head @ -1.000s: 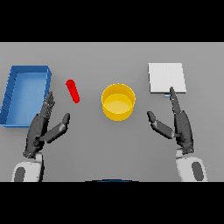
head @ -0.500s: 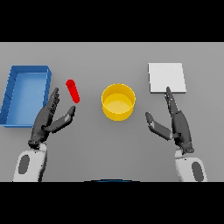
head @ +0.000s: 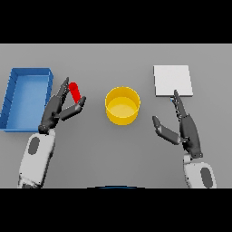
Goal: Pick up the red beaker and tilt it to pour out 1 green nut into yellow bowl. Pick up the yellow bowl and place it on the metallic measuring scale.
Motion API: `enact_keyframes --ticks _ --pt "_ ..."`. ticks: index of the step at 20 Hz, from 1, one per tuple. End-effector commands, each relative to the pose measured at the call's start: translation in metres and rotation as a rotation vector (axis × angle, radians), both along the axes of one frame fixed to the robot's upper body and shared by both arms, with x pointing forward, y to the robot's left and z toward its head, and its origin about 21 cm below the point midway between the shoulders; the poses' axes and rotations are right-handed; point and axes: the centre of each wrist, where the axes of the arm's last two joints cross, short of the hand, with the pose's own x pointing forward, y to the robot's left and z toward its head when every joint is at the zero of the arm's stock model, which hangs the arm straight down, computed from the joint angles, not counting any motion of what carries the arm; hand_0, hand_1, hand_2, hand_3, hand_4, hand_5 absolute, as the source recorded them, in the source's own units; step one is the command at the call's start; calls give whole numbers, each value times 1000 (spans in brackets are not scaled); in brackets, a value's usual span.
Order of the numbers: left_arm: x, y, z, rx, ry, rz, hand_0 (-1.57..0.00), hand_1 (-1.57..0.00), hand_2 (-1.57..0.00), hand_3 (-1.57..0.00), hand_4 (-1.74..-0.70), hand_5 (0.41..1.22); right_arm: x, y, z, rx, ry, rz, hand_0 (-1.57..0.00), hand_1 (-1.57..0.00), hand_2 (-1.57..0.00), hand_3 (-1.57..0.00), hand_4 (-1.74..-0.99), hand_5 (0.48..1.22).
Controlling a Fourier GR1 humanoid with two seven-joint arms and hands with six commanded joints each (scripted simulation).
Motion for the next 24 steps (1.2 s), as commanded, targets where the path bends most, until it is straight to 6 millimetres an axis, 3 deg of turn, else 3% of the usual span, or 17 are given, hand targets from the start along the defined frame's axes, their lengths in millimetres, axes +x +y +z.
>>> enact_keyframes --ticks 1,9,16,18,20,21,24 --pt "5 -3 1 14 -12 1 1 1 1 1 -1200 651 -2 -1 -2 12 7 4 1 1 1 1 -1222 627" --pt "37 -13 1 56 8 22 1 1 1 1 -1207 673 -3 -5 4 16 -4 -10 1 1 1 1 -1240 639" --pt "47 -23 -19 -66 -23 41 -4 -7 -54 -37 -1328 738 -6 -8 -2 21 9 -19 1 1 1 1 -1244 644" --pt "52 -26 -20 -89 -30 55 -207 -230 -287 -254 -1401 787 -4 -6 0 24 9 -18 1 1 1 1 -1240 645" --pt "54 -31 -22 -68 -35 98 -551 -588 -662 -728 -1471 943 -5 -5 0 18 6 -18 1 1 1 1 -1237 648" --pt "54 -32 -21 -31 -48 99 -755 -783 -844 -884 -1519 999 -6 -7 1 25 8 -16 1 1 1 1 -1239 648" --pt "53 -40 -21 15 -88 74 -1153 -1168 -1199 -1108 -1615 1107 -5 -6 0 15 11 -26 1 1 1 1 -1241 650"
